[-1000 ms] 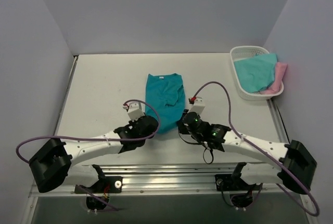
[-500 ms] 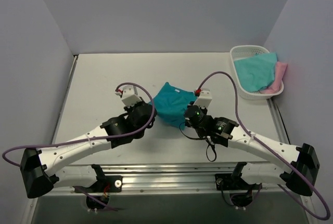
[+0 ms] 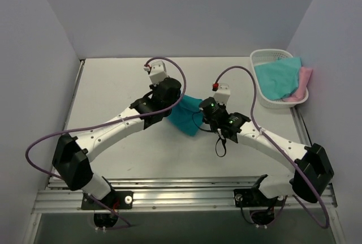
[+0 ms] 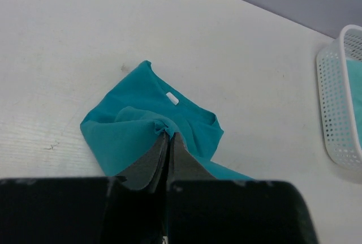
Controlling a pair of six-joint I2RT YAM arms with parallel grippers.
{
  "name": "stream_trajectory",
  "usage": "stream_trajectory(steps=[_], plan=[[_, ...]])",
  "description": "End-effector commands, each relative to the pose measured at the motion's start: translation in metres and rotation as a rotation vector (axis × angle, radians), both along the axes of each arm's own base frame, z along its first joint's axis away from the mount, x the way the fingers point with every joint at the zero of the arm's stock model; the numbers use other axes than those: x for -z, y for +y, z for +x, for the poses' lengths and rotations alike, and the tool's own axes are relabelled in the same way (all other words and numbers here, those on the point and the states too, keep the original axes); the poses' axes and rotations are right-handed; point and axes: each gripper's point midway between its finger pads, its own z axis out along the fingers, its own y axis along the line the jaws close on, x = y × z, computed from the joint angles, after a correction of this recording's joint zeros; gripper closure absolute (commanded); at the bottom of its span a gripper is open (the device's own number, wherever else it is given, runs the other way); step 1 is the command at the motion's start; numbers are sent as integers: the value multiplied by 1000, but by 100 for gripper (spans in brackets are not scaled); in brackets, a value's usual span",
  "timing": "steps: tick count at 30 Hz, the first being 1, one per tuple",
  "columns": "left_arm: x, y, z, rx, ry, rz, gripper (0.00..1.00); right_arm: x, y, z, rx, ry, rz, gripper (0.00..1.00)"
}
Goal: Fold and stack the t-shirts
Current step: Fold the tshirt
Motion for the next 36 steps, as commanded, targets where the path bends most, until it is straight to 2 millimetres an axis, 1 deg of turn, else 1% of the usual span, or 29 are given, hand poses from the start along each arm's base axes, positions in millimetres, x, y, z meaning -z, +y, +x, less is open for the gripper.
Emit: stream_trajectory(steps=[1, 5, 6, 7, 8, 11, 12, 13, 14, 15, 16, 17, 18, 19, 20, 21, 23, 25, 26, 27, 28, 29, 30, 31, 32, 33, 34, 35, 36], plan=[[-10, -11, 28, 40, -12, -32, 98, -1, -3, 23, 14, -1, -15, 100], [5, -13, 45, 50, 26, -42, 98, 8, 2, 39, 16, 12, -25, 100], [10, -13, 49, 50, 35, -41, 98, 15, 4, 44, 16, 23, -36, 100], [10, -10, 54, 44, 34, -45, 98, 13, 7, 49, 11, 24, -29, 100], [16, -11, 57, 48, 45, -44, 98, 22, 6, 56, 20, 40, -39, 100], [20, -6, 70, 39, 54, -47, 98, 22, 11, 72, 18, 42, -33, 100], [30, -8, 74, 46, 73, -41, 98, 32, 6, 80, 37, 64, -45, 100], [27, -3, 82, 35, 70, -48, 98, 35, 7, 85, 34, 71, -43, 100], [39, -3, 89, 33, 92, -39, 98, 31, 12, 93, 29, 69, -24, 100], [43, -2, 94, 34, 101, -42, 98, 43, 11, 99, 34, 91, -38, 100], [41, 3, 104, 31, 100, -55, 98, 46, 13, 104, 32, 99, -42, 100], [54, 4, 111, 29, 122, -46, 98, 40, 17, 111, 34, 93, -39, 100], [60, 6, 118, 27, 132, -47, 98, 51, 17, 116, 40, 114, -57, 100], [64, 4, 122, 46, 147, -54, 98, 52, 16, 121, 49, 114, -62, 100], [61, 10, 133, 35, 142, -64, 98, 54, 15, 125, 53, 118, -67, 100], [75, 10, 140, 37, 167, -55, 98, 57, 15, 131, 61, 122, -69, 100], [82, 11, 150, 46, 177, -56, 98, 60, 10, 142, 74, 124, -62, 100], [91, 15, 166, 32, 185, -54, 98, 67, 9, 157, 76, 137, -41, 100], [96, 16, 173, 34, 190, -58, 98, 67, 2, 168, 97, 135, -24, 100], [102, 19, 188, 22, 189, -61, 97, 73, 4, 181, 94, 136, -10, 100], [104, 21, 197, 16, 187, -69, 95, 76, 4, 191, 89, 131, -3, 100], [127, 19, 206, 28, 218, -76, 89, 78, -3, 206, 97, 120, 5, 94], [109, 22, 230, 27, 158, -118, 58, 83, 2, 230, 89, 108, 6, 57], [107, 23, 244, 37, 142, -142, 38, 85, -3, 244, 105, 97, 6, 43], [140, 22, 258, 44, 183, -154, 9, 106, -17, 259, 143, 118, -1, 22], [146, 15, 264, 95, 223, -192, 5, 101, -18, 273, 157, 95, 25, 19], [87, 19, 291, 112, 114, -249, 6, 76, -15, 297, 162, 29, 63, 17], [116, 21, 301, 110, 165, -254, 6, 80, -17, 305, 168, 32, 58, 4], [114, 23, 299, 124, 201, -271, 6, 70, -17, 313, 165, 8, 58, 3]])
